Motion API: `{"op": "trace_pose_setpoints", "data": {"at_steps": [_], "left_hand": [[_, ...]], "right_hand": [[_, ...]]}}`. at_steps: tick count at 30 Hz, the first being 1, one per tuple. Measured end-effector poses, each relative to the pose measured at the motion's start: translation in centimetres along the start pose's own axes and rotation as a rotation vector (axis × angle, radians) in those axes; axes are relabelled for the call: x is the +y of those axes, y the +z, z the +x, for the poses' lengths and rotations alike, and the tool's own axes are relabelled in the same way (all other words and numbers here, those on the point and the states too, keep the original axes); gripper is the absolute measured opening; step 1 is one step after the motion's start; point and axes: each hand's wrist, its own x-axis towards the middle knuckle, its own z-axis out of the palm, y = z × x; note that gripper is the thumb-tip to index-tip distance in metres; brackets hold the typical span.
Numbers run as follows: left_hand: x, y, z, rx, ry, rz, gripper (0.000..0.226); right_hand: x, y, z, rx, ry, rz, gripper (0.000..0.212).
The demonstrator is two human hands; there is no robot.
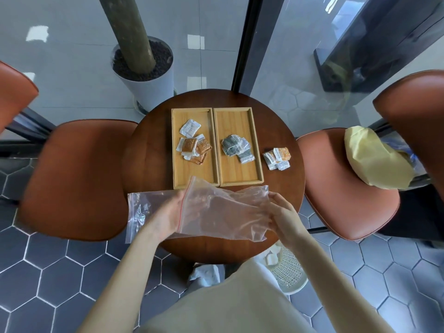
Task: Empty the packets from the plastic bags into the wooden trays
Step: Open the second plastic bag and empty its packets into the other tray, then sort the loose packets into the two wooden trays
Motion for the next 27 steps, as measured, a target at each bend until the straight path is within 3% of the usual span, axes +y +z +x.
{"op": "trace_pose_setpoints", "data": {"at_steps": [4, 7, 12, 15, 17, 20, 23, 27], "left_hand": [[-1.6, -0.7, -1.4, 0.113, 0.153, 0.445, 0.041], [-2.4, -1.4, -2.3, 0.197, 0.187, 0.47, 0.05], [-2.7, -2.3, -3.3, 0.231, 0.228, 0.398, 0.033], [-2.5, -2.8, -3.7, 0.258, 0.237, 0.277, 0.028], [-2.3, -3.2, -4.0, 0.277, 0.235, 0.211, 0.025], [-2.1, -4.1, -4.3, 0.325, 0.243, 0.164, 0.022], [-2.1, -5.2, -4.5, 0.422, 0.273, 0.16, 0.022], [-2.0, -6.4, -4.3, 0.553, 0.314, 0.226, 0.03]], "right_hand": [[0.7, 1.2, 0.6, 0.078, -0.03, -0.143, 0.018], [1.0, 1.9, 0.7, 0.175, -0.12, -0.168, 0.013], [1.9, 2.2, 1.1, 0.222, -0.078, -0.015, 0.007], [2.9, 2.5, 1.6, -0.04, 0.053, 0.347, 0.035], [3.1, 2.5, 1.3, -0.226, 0.153, 0.167, 0.048], [4.2, 2.1, 1.2, -0.424, 0.22, -0.148, 0.042], [5.1, 2.4, 1.1, -0.246, 0.183, -0.138, 0.005], [6.0, 4.1, 1.4, -0.124, 0.119, -0.142, 0.009]]}}
